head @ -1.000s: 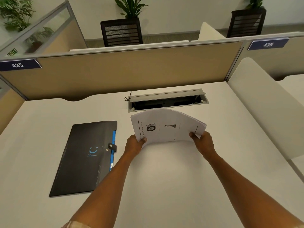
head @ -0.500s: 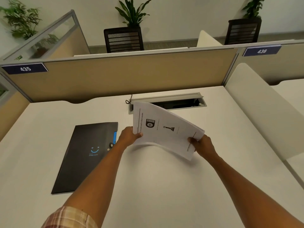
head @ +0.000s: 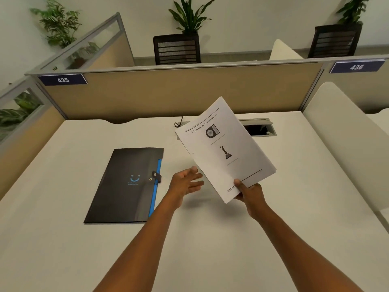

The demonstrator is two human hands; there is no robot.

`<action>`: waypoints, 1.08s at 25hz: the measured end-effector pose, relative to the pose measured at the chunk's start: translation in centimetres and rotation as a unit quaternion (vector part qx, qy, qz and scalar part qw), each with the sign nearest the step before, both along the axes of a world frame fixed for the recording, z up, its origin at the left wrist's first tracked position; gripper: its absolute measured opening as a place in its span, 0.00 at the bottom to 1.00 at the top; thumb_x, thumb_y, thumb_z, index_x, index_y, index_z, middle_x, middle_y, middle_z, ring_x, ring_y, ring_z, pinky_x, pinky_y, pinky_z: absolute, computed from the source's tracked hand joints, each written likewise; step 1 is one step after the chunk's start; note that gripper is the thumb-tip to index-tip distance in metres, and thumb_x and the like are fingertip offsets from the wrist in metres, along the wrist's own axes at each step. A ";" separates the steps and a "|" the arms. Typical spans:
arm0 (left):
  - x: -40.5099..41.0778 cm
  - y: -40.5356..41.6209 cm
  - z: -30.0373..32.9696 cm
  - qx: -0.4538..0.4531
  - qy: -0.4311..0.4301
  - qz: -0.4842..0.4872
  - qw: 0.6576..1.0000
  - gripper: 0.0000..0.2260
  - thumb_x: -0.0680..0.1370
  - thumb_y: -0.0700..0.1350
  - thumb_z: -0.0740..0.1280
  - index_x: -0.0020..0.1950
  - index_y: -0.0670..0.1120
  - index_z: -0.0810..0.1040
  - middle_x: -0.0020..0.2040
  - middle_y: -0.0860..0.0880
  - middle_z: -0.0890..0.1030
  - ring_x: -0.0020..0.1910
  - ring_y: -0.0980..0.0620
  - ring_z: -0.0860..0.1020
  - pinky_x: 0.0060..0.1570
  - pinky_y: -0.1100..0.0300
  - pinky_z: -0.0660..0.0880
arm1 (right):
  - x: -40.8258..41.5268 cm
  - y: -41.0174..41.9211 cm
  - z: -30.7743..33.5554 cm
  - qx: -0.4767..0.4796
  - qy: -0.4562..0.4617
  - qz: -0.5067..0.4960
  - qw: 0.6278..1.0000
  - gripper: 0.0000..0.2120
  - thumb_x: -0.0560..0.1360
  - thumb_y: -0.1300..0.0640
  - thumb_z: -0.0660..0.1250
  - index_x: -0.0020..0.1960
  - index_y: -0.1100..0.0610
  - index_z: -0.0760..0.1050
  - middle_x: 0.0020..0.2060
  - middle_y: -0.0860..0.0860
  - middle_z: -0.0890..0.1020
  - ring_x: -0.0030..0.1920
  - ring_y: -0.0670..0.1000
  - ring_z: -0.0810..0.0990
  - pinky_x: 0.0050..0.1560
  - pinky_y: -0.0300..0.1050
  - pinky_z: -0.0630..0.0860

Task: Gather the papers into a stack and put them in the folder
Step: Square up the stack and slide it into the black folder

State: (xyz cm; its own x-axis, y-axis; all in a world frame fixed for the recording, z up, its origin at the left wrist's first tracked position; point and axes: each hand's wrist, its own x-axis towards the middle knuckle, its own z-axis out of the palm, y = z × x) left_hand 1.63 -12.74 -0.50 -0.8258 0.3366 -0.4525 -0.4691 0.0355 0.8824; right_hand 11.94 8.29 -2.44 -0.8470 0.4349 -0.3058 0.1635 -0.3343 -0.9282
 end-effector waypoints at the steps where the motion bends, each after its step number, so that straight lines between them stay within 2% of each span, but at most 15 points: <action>1: 0.5 0.2 0.3 0.010 0.007 0.001 1.000 0.19 0.76 0.56 0.68 0.61 0.45 0.78 0.54 0.44 0.84 0.50 0.43 0.85 0.53 0.49 0.81 | 0.0 -0.8 0.0 -0.008 0.004 0.004 1.000 0.08 0.77 0.62 0.68 0.53 0.52 0.77 0.46 0.54 0.85 0.46 0.55 0.84 0.39 0.48 0.83; 6: 1.3 0.2 1.1 -0.038 0.068 0.044 0.996 0.10 0.78 0.49 0.68 0.52 0.43 0.79 0.51 0.42 0.84 0.47 0.43 0.84 0.43 0.53 0.83 | -0.1 -4.0 0.0 -0.008 0.008 0.023 1.000 0.10 0.77 0.62 0.68 0.54 0.50 0.75 0.47 0.53 0.85 0.48 0.55 0.84 0.41 0.51 0.84; 8: 1.2 -0.5 1.1 -0.075 0.084 0.051 0.992 0.09 0.78 0.46 0.68 0.53 0.42 0.78 0.51 0.42 0.84 0.48 0.43 0.83 0.41 0.55 0.83 | 0.1 -4.7 0.0 -0.006 0.014 0.036 0.999 0.10 0.76 0.62 0.69 0.54 0.50 0.76 0.48 0.53 0.85 0.49 0.55 0.84 0.43 0.53 0.84; 10: 0.9 -1.8 0.8 -0.093 0.087 0.044 0.991 0.12 0.78 0.45 0.68 0.56 0.39 0.78 0.52 0.42 0.84 0.49 0.42 0.83 0.42 0.53 0.83 | 0.2 -4.7 0.3 -0.015 0.019 0.040 0.999 0.11 0.75 0.62 0.70 0.55 0.50 0.76 0.50 0.53 0.85 0.49 0.55 0.84 0.44 0.55 0.84; 15: -0.1 -6.8 0.7 -0.108 0.086 0.020 0.990 0.11 0.78 0.42 0.68 0.57 0.37 0.78 0.53 0.39 0.84 0.44 0.46 0.83 0.37 0.57 0.82 | -0.4 -2.9 1.5 -0.001 0.005 0.060 0.998 0.13 0.76 0.59 0.69 0.60 0.55 0.78 0.48 0.54 0.85 0.47 0.54 0.84 0.42 0.49 0.83; 18: -1.0 -9.9 1.0 -0.109 0.084 -0.005 0.990 0.10 0.78 0.43 0.68 0.55 0.38 0.79 0.53 0.40 0.84 0.45 0.47 0.84 0.38 0.57 0.83 | -1.6 -2.8 2.4 0.046 -0.013 0.122 0.991 0.09 0.77 0.58 0.67 0.56 0.54 0.80 0.48 0.55 0.83 0.45 0.54 0.81 0.40 0.47 0.81; 21: -1.8 -12.5 1.6 -0.126 0.085 -0.052 0.987 0.10 0.78 0.45 0.69 0.55 0.41 0.79 0.54 0.44 0.84 0.47 0.48 0.84 0.41 0.57 0.82 | -3.1 -3.5 2.9 0.074 -0.034 0.174 0.981 0.07 0.76 0.57 0.68 0.53 0.53 0.81 0.50 0.57 0.85 0.46 0.55 0.83 0.48 0.51 0.79; 23: -2.1 -13.4 2.0 -0.133 0.089 -0.087 0.983 0.11 0.77 0.46 0.69 0.57 0.41 0.79 0.53 0.47 0.84 0.49 0.48 0.84 0.43 0.57 0.82 | -3.9 -4.2 2.9 0.103 -0.041 0.209 0.972 0.09 0.76 0.55 0.68 0.56 0.54 0.81 0.52 0.56 0.86 0.49 0.56 0.84 0.52 0.55 0.79; 27: -2.6 -14.2 2.2 -0.139 0.096 -0.126 0.978 0.14 0.77 0.48 0.70 0.58 0.41 0.79 0.53 0.47 0.84 0.49 0.49 0.84 0.44 0.58 0.82 | -5.0 -5.5 2.9 0.138 -0.040 0.229 0.963 0.14 0.75 0.53 0.70 0.60 0.55 0.79 0.53 0.54 0.86 0.52 0.58 0.85 0.53 0.58 0.81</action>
